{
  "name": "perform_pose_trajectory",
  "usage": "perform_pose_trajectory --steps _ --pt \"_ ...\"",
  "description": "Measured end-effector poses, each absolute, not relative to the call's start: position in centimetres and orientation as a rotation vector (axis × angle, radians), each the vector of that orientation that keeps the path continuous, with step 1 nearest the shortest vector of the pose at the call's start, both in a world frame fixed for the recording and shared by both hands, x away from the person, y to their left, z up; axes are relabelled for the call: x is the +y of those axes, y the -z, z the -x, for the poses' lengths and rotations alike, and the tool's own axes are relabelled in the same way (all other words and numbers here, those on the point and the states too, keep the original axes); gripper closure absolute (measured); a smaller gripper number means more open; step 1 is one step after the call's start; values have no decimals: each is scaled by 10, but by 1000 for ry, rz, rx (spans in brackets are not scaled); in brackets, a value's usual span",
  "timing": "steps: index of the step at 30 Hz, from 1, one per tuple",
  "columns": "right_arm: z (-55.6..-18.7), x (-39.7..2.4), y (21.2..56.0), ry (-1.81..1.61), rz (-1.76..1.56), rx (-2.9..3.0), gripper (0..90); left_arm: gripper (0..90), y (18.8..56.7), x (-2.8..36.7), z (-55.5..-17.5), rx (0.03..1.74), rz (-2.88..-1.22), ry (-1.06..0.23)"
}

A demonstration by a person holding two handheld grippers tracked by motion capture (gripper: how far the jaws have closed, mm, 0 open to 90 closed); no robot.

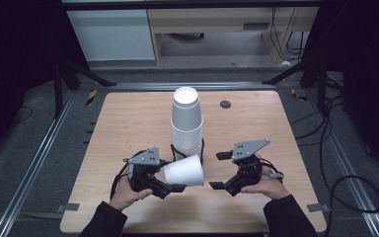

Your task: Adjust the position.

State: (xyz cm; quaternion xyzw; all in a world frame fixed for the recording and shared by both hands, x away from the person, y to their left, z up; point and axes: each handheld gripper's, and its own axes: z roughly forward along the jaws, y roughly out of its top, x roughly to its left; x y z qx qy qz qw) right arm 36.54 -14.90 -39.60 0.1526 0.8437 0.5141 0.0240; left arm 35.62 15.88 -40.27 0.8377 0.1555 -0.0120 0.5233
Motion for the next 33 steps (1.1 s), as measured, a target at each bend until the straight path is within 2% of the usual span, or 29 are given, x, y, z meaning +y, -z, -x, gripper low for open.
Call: perform_pose_trajectory --steps 33 --pt "-358 -125 406 -1621 -347 2744 29 206 405 137 -355 219 -2005 99"
